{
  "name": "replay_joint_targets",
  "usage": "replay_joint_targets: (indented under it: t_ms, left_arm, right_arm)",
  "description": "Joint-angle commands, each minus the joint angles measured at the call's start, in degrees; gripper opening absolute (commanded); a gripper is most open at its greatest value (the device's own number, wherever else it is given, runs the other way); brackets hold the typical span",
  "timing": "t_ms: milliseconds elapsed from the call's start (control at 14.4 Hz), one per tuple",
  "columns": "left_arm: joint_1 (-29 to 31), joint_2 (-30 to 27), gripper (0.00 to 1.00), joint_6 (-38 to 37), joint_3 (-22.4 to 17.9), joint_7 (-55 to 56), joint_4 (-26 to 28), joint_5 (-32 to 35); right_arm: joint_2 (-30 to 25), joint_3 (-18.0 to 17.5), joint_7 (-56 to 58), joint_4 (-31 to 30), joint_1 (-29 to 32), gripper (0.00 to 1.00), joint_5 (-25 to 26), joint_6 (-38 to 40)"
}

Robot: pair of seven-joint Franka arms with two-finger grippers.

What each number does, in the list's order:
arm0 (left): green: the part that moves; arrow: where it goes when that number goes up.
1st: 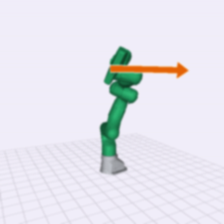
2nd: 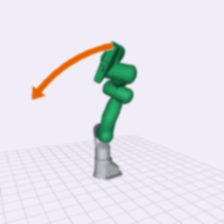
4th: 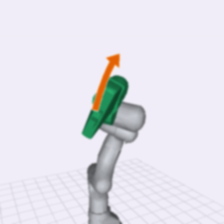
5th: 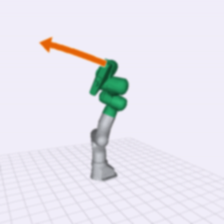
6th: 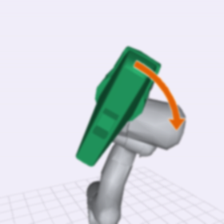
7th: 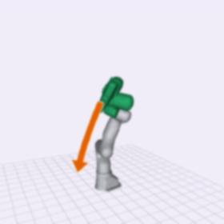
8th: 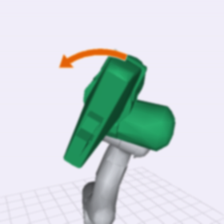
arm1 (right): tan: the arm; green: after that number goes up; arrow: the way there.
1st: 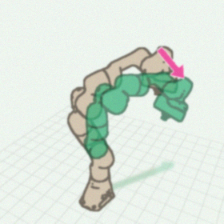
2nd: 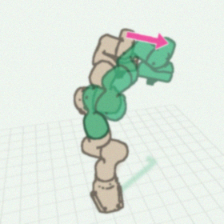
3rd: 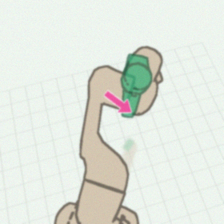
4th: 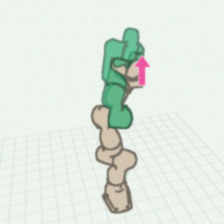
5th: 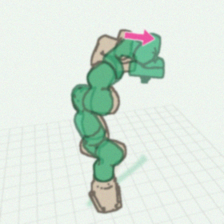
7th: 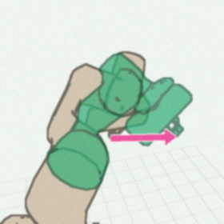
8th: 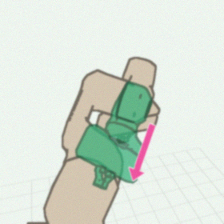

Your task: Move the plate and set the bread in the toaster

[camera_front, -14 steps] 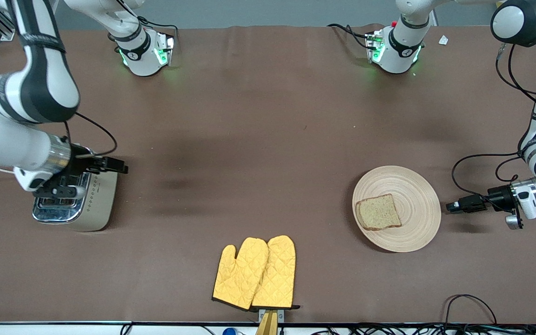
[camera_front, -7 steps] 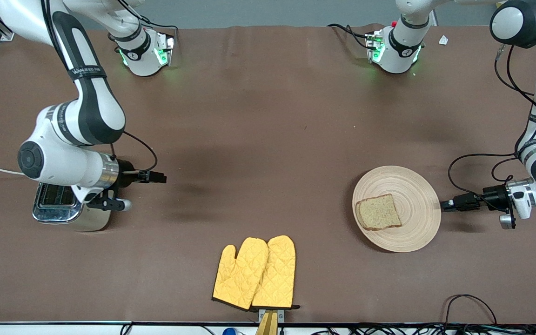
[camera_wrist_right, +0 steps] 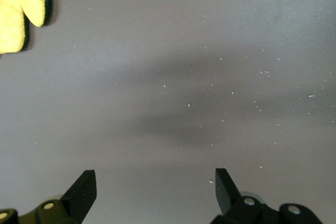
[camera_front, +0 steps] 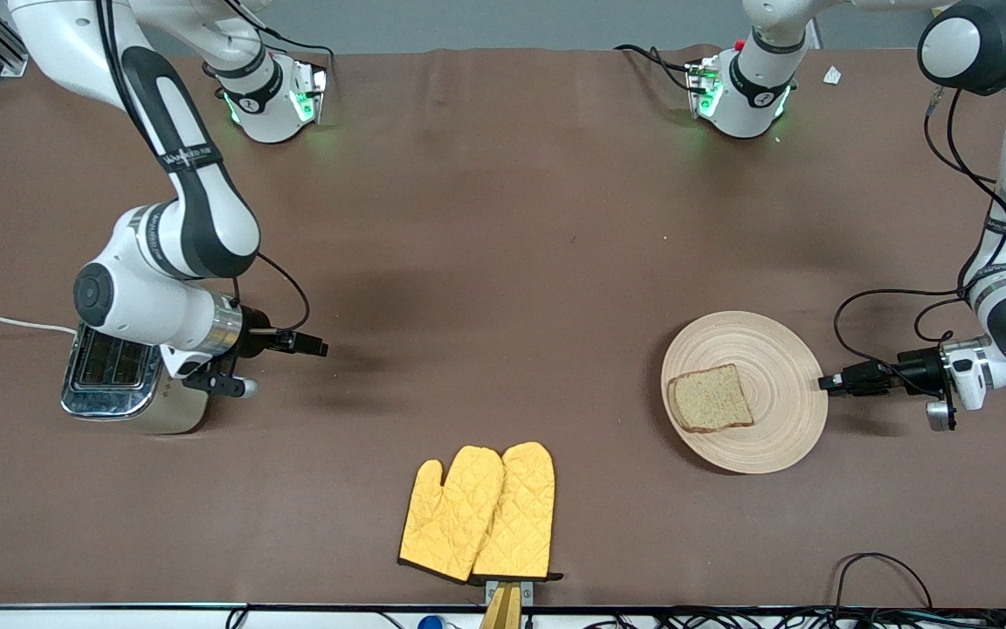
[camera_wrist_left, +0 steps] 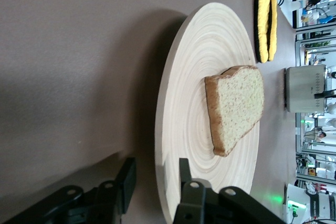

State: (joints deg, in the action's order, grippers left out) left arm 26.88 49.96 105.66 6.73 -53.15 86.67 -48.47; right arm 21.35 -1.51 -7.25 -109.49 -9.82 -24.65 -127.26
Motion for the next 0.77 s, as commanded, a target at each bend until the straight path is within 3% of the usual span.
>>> replay_joint_targets:
  t_ms: [0, 139, 348, 696]
  left_arm:
    - [0.28, 1.01, 0.29, -0.89, 0.39, -1.34, -0.98, -1.53]
    - [0.37, 1.28, 0.19, -1.77, 0.47, -3.08, -0.98, -1.62]
    - [0.54, 1.54, 0.01, -1.86, 0.47, -3.80, -0.98, -1.62]
    - [0.45, 1.37, 0.00, -3.61, 1.97, -3.62, -1.15, -2.15]
  right_arm:
    - [-2.98, -0.16, 1.10, -4.49, -1.42, 1.00, -1.45, -3.25]
    - [-3.15, -0.24, 1.19, -6.78, -2.92, 1.00, -1.45, -7.64]
    - [-3.15, -0.24, 1.19, -6.79, -3.45, 1.00, -1.45, -7.83]
    - [-3.33, -0.16, 0.22, -6.61, -3.54, 1.00, -1.63, -7.48]
